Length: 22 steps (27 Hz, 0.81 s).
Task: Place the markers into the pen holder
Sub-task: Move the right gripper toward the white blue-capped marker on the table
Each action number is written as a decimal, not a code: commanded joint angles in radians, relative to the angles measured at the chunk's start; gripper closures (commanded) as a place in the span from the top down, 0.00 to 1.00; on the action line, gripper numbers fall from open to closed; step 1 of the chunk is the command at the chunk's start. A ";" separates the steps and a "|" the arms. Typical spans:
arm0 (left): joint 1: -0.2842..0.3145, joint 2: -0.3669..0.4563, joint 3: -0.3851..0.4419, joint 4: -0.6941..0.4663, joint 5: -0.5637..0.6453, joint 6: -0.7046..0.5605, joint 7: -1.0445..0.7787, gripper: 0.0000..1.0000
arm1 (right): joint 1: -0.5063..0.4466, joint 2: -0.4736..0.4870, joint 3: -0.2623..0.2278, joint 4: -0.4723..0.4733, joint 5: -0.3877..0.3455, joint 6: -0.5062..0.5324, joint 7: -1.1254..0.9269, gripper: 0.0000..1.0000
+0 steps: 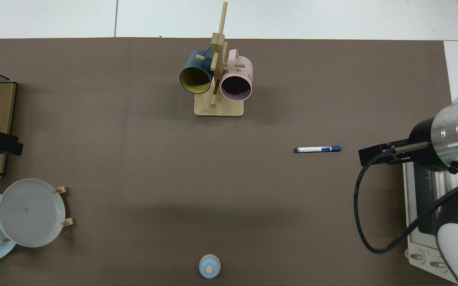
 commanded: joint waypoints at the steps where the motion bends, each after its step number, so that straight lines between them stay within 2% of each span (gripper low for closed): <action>1: 0.002 0.004 -0.001 0.019 0.008 -0.011 -0.011 1.00 | -0.004 -0.027 -0.002 -0.030 0.023 0.003 0.001 1.00; 14: -0.003 -0.007 -0.001 0.011 0.005 -0.011 0.003 1.00 | -0.007 -0.025 -0.002 -0.031 0.026 0.011 0.013 1.00; 22: 0.000 -0.008 -0.001 0.010 0.005 -0.014 0.003 1.00 | -0.017 -0.010 -0.002 -0.034 0.029 0.082 0.229 1.00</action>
